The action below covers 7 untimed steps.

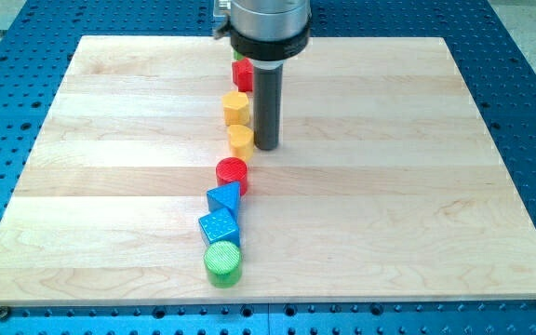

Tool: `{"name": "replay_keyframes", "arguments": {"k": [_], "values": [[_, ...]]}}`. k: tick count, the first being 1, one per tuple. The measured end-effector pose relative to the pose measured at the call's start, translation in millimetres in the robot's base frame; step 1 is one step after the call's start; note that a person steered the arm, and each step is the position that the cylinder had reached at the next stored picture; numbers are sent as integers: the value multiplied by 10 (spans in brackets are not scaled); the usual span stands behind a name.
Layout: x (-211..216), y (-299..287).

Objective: Point your arm to the right of the red star

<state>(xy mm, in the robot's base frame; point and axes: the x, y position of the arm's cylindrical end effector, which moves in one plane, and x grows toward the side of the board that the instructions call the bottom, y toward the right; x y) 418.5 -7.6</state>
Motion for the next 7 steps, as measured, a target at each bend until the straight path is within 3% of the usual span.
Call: {"name": "replay_keyframes", "arguments": {"k": [2,6,7], "values": [[-1,69],[-324,1202],[-603,1326]]}}
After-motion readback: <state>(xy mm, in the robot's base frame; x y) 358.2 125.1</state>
